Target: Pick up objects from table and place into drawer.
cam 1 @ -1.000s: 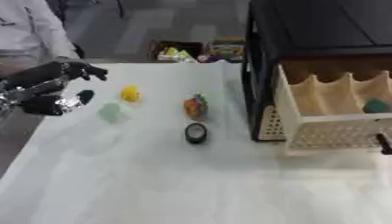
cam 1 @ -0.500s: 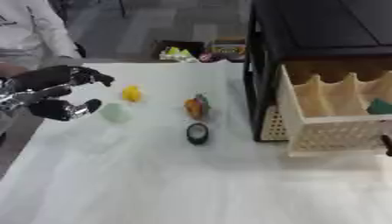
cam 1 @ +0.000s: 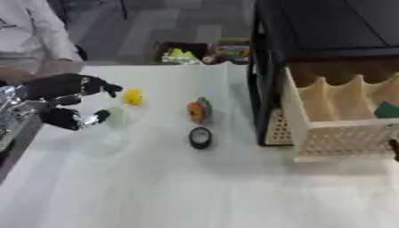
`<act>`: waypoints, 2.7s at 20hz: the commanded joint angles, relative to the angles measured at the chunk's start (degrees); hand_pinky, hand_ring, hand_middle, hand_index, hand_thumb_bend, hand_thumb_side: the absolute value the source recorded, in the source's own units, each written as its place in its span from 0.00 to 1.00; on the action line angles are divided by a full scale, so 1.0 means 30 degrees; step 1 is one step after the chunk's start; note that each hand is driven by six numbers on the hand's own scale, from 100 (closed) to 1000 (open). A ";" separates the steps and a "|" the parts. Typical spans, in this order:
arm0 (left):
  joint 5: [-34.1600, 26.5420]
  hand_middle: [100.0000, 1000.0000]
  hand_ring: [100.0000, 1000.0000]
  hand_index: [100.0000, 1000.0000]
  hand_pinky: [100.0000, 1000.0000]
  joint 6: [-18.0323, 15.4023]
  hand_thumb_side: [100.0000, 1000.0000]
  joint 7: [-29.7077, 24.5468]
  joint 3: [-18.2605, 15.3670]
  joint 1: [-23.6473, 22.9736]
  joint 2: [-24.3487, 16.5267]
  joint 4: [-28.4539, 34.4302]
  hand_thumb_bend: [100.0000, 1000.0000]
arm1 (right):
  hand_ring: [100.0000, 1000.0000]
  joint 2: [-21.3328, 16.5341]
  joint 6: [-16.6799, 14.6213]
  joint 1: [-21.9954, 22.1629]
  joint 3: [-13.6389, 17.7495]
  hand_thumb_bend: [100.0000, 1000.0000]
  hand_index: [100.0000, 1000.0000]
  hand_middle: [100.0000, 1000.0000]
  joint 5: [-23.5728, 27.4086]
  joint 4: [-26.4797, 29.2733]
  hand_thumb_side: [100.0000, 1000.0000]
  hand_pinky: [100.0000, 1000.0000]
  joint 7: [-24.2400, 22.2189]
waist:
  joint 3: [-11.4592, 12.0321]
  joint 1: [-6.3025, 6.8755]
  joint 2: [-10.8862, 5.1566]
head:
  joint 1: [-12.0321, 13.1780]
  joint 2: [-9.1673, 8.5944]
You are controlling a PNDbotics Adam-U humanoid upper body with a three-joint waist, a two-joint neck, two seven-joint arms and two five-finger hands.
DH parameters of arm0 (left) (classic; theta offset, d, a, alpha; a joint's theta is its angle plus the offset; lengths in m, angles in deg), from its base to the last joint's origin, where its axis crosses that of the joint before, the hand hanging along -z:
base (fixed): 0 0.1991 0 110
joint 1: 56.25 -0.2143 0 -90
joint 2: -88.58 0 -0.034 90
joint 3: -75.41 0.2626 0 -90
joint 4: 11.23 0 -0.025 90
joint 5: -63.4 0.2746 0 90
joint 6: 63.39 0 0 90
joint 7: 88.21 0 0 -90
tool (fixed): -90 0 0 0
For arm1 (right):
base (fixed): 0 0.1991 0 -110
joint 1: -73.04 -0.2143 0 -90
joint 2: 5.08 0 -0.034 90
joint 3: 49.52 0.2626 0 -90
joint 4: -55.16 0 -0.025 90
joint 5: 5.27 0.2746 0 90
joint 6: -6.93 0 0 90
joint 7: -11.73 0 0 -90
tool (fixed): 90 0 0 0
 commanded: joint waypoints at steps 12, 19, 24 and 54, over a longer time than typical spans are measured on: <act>0.2519 0.74 0.82 0.97 0.70 -0.0114 0.70 0.1984 -0.0589 0.0560 -0.0185 -0.0901 0.04 | 0.43 -0.0298 -0.0042 -0.0091 0.0383 0.14 0.68 0.48 0.0318 0.0265 0.62 0.15 0.0277 | -0.0421 0.0110 -0.0016 | 0.0262 -0.0428; 0.2639 0.75 0.83 1.00 0.71 -0.0345 0.48 0.1719 -0.0634 0.0543 -0.0182 -0.1314 0.00 | 0.43 -0.0169 -0.0060 -0.0005 0.0491 0.12 0.68 0.48 0.0450 0.0265 0.61 0.15 0.0459 | -0.0480 0.0100 0.0009 | 0.0295 -0.0493; 0.2733 0.78 0.85 1.00 0.71 -0.0260 0.52 0.1395 -0.0764 0.0535 -0.0244 -0.1563 0.00 | 0.43 -0.0113 -0.0048 0.0073 0.0555 0.11 0.68 0.47 0.0506 0.0265 0.61 0.16 0.0570 | -0.0508 0.0082 -0.0013 | 0.0338 -0.0542; 0.4411 0.77 0.89 0.99 0.80 0.0071 1.00 0.0457 -0.1962 0.0566 -0.1047 -0.3037 0.22 | 0.42 -0.0020 -0.0290 0.0480 0.0820 0.03 0.65 0.46 0.0896 0.0265 0.58 0.16 0.1226 | -0.1704 0.0675 0.0164 | 0.0988 -0.0883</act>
